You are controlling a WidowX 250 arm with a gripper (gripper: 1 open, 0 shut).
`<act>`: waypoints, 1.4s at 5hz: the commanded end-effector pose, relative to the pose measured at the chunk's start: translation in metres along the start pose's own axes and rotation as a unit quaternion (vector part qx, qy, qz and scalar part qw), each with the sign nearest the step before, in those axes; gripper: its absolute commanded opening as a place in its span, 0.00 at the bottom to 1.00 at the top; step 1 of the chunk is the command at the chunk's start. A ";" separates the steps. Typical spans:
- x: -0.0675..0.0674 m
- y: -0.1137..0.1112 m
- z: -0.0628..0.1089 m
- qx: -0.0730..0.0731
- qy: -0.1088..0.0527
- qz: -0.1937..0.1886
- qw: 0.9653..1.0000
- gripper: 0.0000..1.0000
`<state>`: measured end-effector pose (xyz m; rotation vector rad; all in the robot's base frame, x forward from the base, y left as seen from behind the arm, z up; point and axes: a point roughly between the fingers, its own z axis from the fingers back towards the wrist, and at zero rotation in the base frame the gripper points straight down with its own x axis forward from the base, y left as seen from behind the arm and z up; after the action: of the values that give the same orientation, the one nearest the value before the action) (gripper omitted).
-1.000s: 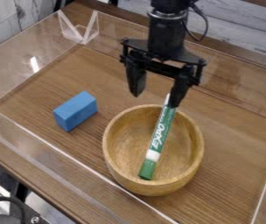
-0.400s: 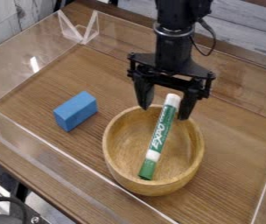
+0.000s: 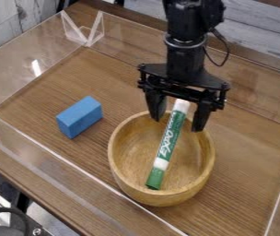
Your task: Remove the green marker from inside the brown bowl and put it on the table
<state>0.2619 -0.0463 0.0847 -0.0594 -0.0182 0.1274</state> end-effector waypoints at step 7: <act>0.008 -0.001 -0.008 -0.033 -0.038 0.021 0.999 1.00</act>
<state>0.2654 -0.0472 0.0701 -0.1126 -0.0695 0.1676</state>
